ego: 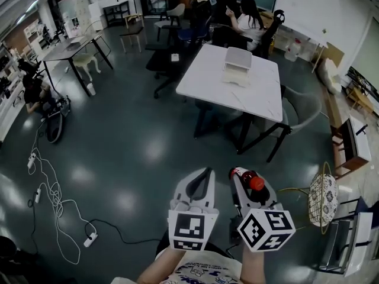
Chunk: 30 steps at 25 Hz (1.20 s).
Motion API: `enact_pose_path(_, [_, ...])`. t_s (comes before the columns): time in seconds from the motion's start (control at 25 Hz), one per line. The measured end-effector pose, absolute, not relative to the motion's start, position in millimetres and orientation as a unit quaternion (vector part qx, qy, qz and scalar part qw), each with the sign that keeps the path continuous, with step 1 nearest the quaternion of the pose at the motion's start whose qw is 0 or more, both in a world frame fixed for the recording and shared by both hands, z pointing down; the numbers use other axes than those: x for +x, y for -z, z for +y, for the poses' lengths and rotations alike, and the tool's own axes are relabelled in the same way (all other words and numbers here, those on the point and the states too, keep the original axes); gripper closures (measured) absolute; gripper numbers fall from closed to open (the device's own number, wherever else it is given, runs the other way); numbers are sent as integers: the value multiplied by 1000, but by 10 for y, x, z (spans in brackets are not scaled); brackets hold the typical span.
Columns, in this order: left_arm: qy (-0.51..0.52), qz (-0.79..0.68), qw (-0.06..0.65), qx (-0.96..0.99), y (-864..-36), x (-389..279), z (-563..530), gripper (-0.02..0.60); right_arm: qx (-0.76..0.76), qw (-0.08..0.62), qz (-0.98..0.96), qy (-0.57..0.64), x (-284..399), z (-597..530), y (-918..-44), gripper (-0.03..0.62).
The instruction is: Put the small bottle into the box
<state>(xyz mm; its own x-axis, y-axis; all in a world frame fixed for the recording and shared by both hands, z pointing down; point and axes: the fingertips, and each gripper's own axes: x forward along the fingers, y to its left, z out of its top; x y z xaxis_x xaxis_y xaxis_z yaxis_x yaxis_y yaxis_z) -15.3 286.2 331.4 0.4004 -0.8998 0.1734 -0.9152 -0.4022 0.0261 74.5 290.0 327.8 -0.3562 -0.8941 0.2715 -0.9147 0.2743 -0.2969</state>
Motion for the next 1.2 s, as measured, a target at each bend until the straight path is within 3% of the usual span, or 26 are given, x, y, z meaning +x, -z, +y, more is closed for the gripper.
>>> enact_pose_path(0.4, [-69, -542, 57, 835, -3402, -242, 2352, 561, 577, 30, -789, -212, 696, 2399, -3429, 370])
enact_pose_path(1.2, [-68, -503, 59, 859, -3265, -546, 150, 561, 629, 30, -748, -207, 527, 381, -3281, 370])
